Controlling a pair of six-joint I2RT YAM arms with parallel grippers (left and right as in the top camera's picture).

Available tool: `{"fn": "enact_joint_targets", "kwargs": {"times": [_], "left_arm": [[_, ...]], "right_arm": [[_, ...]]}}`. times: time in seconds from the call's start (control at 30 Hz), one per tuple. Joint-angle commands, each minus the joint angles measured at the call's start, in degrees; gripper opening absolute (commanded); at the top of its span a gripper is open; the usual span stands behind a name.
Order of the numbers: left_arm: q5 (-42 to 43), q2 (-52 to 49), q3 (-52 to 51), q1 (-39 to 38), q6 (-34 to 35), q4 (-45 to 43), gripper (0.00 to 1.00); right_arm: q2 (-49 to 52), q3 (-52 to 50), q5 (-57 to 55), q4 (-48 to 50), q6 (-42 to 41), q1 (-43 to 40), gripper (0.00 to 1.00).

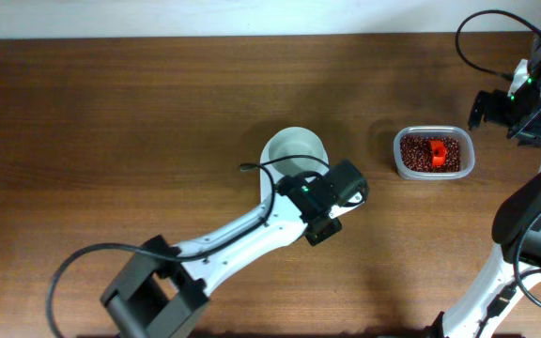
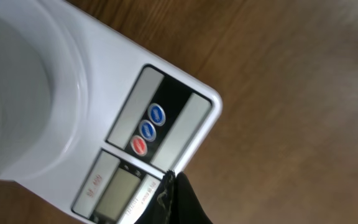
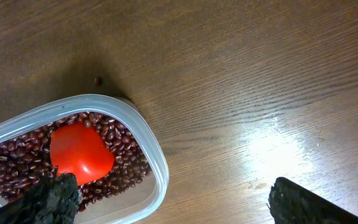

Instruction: Scoop item into bowl and weigh 50g on scale

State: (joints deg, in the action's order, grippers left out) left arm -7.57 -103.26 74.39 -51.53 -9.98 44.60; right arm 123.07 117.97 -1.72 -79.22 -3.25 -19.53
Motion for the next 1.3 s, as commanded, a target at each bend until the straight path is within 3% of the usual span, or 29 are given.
{"fn": "enact_joint_targets", "kwargs": {"times": [0.0, 0.33, 0.73, 1.27], "left_arm": [[-5.4, -4.0, -0.4, -0.9, -4.0, -1.4, 0.0], [-8.8, -6.2, -0.6, -0.8, -6.4, -1.0, 0.0], [-11.3, -9.8, -4.9, -0.8, -7.5, -9.7, 0.0], [-11.5, -13.9, -4.9, -0.5, -9.2, -7.9, 0.0]], "right_arm": [[0.3, 1.1, -0.5, 0.2, -0.7, -0.2, 0.99], [0.3, 1.1, -0.5, 0.2, -0.7, -0.2, 0.99], [0.3, 1.1, -0.5, 0.2, -0.7, -0.2, 0.99], [0.3, 1.1, -0.5, 0.2, -0.7, -0.2, 0.99]]}}
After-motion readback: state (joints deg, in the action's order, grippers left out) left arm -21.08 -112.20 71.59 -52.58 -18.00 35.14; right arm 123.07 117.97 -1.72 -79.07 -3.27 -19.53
